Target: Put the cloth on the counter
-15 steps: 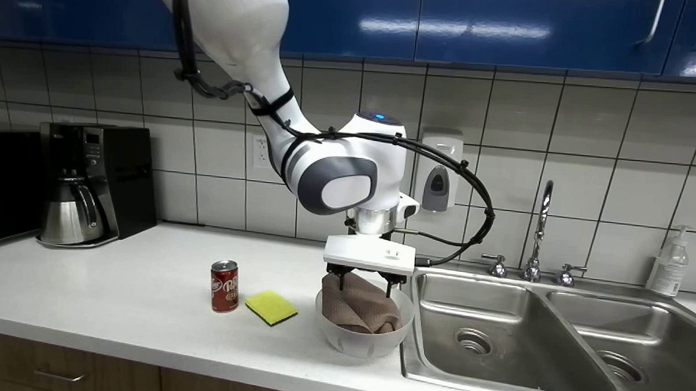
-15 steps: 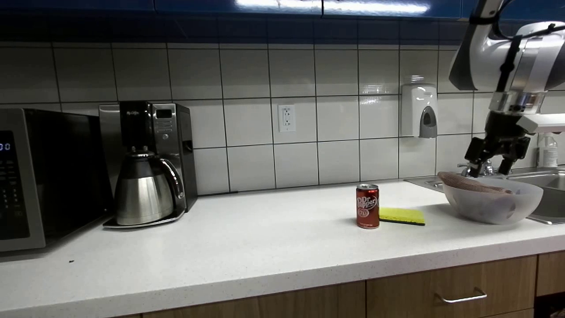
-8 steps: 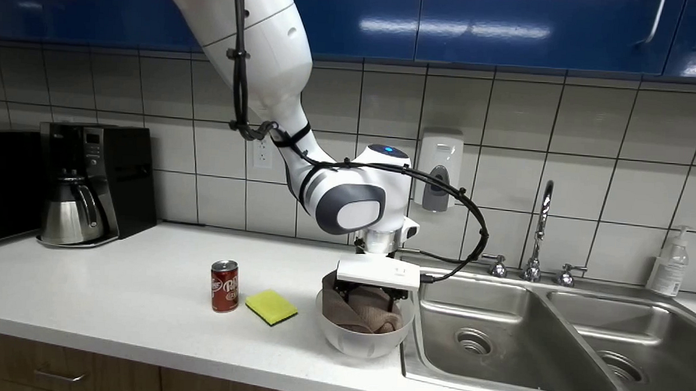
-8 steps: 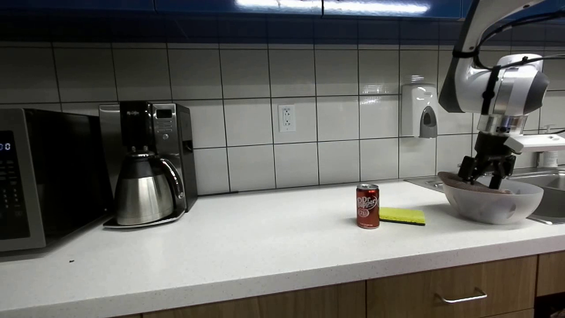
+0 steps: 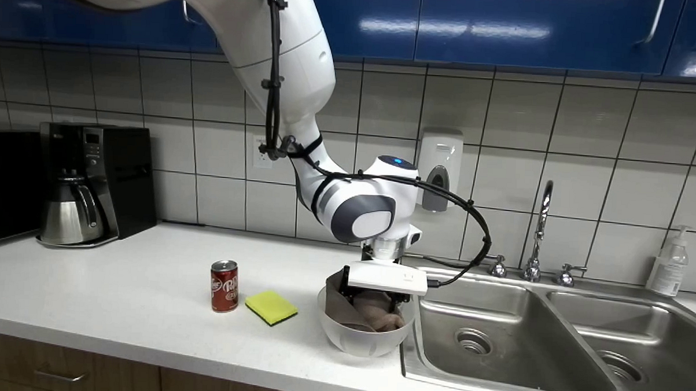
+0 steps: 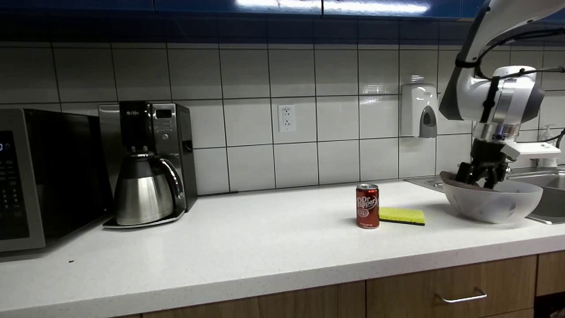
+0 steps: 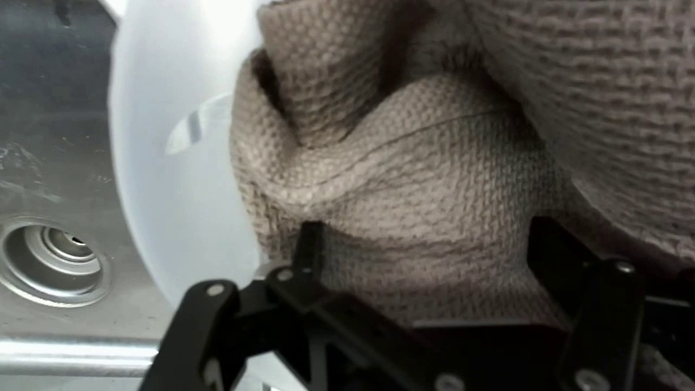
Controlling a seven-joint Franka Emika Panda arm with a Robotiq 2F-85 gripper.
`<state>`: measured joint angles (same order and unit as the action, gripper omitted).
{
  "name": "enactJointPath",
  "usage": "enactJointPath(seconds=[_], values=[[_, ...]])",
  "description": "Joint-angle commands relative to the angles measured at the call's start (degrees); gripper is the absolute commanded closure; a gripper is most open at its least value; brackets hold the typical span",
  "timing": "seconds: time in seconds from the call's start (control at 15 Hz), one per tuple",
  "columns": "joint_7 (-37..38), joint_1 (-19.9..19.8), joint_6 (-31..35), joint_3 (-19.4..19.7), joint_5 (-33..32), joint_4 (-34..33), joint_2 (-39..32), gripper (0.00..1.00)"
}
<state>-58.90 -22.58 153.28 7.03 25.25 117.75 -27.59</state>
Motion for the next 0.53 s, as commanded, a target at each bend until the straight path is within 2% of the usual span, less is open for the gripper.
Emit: enactJointPath(seconds=[0.0,0.47], values=[[0.6,-3.4,-2.5,-3.0,-2.1,-2.5,-0.9,0.34],[0.2,-5.0,-3.6,-4.4,-1.7,-2.6,-0.4,0.88]])
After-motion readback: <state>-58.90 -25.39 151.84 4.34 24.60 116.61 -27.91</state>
